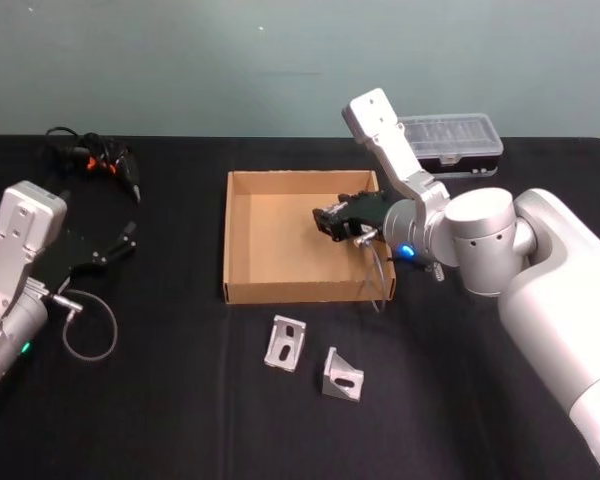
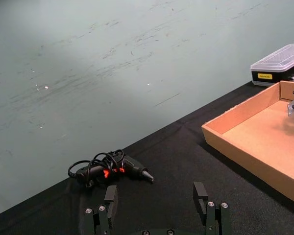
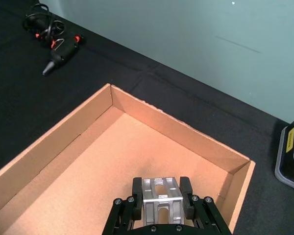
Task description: Use one hand to pick up the angle iron from the table and place it into the box.
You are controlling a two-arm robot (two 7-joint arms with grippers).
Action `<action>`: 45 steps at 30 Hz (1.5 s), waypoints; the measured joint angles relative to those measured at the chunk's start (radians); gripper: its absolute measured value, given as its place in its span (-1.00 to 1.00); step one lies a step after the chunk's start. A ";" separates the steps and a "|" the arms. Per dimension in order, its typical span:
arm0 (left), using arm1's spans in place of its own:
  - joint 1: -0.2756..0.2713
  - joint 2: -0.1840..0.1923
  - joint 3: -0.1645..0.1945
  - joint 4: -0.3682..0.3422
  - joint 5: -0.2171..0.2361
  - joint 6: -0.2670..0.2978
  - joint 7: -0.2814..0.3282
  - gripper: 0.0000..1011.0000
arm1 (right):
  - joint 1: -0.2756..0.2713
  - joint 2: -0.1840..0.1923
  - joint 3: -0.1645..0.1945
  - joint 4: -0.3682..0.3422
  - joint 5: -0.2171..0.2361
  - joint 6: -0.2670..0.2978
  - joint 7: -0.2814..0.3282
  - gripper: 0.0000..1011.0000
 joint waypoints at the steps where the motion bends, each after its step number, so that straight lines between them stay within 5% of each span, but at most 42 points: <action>1: 0.000 0.000 0.000 0.000 0.000 0.000 0.000 1.00 | 0.001 -0.001 0.001 0.004 -0.001 -0.001 0.001 -0.08; 17: 0.000 0.000 0.000 0.000 0.000 0.000 0.000 1.00 | 0.010 -0.006 0.004 0.024 -0.004 0.001 0.024 -0.07; 36: 0.000 0.000 0.000 0.000 0.000 0.000 0.000 1.00 | 0.007 -0.005 0.003 0.019 -0.002 0.001 0.016 0.95; 45: 0.000 0.000 0.000 0.000 0.000 0.000 0.000 1.00 | -0.022 0.009 0.006 -0.039 -0.009 0.003 0.017 0.98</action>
